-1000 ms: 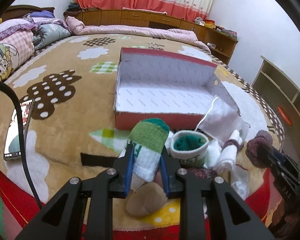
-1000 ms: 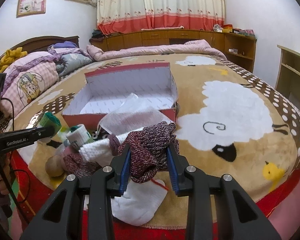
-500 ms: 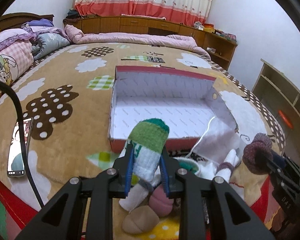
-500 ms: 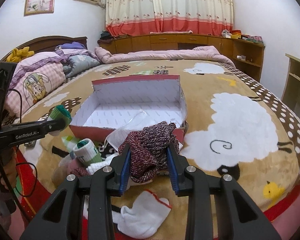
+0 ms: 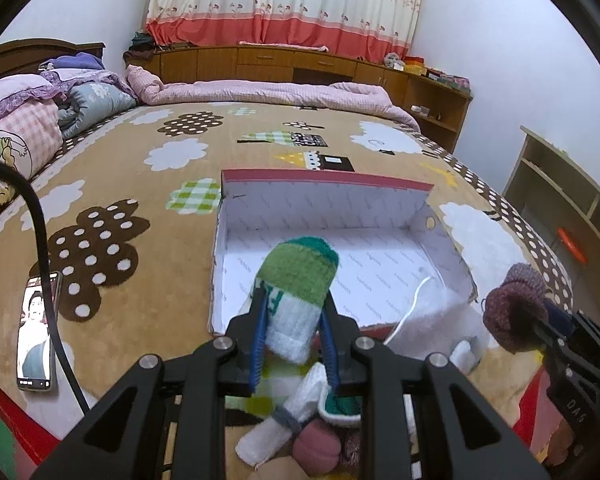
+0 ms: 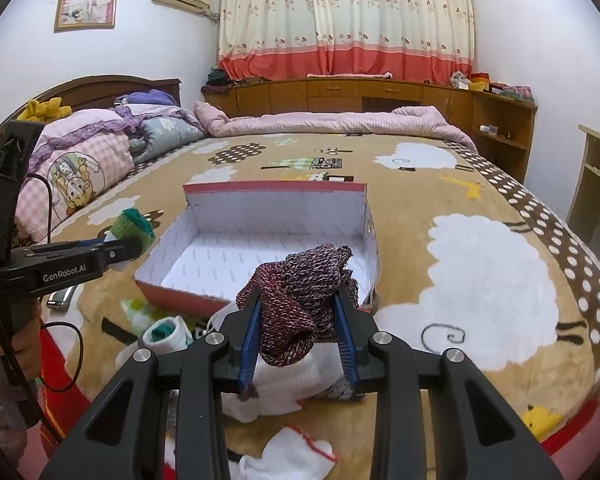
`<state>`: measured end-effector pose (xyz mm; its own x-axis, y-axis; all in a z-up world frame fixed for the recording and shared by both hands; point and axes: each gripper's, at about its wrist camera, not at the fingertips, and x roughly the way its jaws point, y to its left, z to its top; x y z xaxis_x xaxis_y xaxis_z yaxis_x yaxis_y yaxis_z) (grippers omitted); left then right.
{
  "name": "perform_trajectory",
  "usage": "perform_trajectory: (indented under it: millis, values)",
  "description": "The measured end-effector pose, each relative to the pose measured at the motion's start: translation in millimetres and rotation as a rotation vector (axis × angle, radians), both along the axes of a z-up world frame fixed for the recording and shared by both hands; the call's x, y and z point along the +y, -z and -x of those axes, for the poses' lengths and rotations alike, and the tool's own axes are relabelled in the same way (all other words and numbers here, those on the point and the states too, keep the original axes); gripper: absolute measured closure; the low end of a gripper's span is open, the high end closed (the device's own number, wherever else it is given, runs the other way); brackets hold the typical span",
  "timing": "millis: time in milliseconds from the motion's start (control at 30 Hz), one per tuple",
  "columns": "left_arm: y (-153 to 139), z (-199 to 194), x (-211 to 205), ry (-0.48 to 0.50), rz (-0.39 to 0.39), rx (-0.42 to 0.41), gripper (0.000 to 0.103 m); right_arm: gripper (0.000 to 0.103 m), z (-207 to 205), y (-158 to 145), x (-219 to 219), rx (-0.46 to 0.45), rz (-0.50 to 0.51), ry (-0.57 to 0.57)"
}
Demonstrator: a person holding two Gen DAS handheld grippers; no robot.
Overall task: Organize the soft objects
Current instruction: 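Carry both held socks up and over the open pink shoebox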
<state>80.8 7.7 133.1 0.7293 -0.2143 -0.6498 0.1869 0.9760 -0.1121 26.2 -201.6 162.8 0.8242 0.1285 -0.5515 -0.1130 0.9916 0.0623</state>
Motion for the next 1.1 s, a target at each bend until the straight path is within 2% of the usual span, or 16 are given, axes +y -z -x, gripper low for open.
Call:
perform_trajectory:
  millis: [500, 1100]
  values:
    - [12.6, -30.8, -7.7, 0.004, -0.020, 0.041, 0.078, 0.069, -40.6, -9.2, 0.1, -0.005, 0.010, -0.018]
    - [41.5, -64.4, -16.3, 0.011, -0.047, 0.109, 0.078, 0.069, -110.2, 8.6, 5.7, 0.057, 0.040, -0.033]
